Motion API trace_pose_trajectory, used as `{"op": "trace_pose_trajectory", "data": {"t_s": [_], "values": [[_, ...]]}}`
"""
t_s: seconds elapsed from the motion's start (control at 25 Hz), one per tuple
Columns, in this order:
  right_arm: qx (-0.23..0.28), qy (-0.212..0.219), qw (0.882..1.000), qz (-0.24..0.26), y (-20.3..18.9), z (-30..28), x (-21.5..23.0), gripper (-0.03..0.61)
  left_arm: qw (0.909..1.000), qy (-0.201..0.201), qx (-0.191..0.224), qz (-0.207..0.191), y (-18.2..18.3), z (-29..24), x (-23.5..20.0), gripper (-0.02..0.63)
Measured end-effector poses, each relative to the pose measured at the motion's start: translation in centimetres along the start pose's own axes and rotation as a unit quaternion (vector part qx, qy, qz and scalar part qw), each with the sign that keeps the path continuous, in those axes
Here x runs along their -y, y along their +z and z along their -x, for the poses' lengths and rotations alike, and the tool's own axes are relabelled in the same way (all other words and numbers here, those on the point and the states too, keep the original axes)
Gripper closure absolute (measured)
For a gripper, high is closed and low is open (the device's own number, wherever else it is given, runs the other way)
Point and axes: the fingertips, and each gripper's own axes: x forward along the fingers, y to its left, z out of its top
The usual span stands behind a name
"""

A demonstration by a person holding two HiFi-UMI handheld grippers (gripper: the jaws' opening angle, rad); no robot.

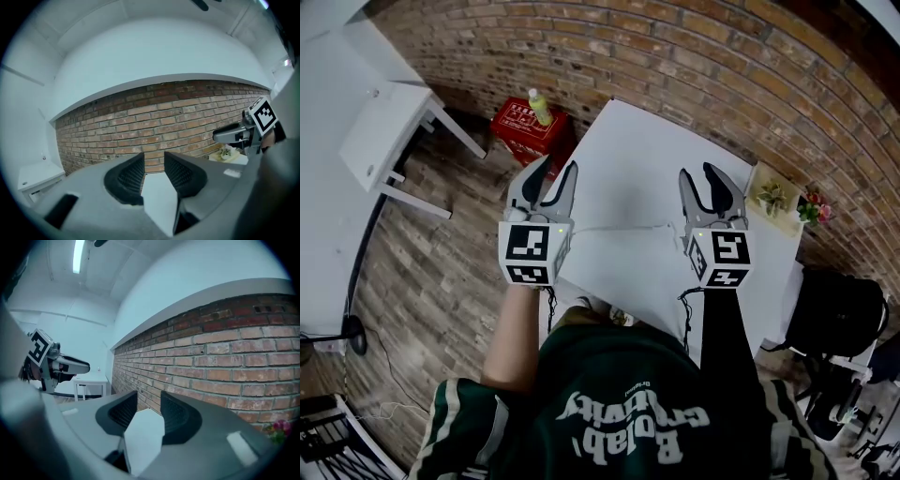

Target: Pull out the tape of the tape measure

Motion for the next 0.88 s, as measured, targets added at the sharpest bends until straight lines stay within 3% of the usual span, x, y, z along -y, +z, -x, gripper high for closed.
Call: {"op": "trace_pose_trajectory", "data": {"t_s": [0.04, 0.08, 0.88], "values": [[-0.002, 0.0, 1.0, 0.002, 0.0, 0.1, -0.1, 0.461, 1.0, 0.006, 0.006, -0.003, 0.2, 0.2, -0.1, 0.505], [-0.006, 0.003, 1.0, 0.003, -0.1, 0.2, -0.3, 0.563, 0.9998, 0.012, 0.012, -0.006, 0.4, 0.4, -0.2, 0.612], [0.002, 0.002, 0.999, 0.038, 0.8, 1.1, -1.6, 0.565, 0.9992, 0.019, 0.03, -0.015, 1.6, 1.8, -0.6, 0.607]]}}
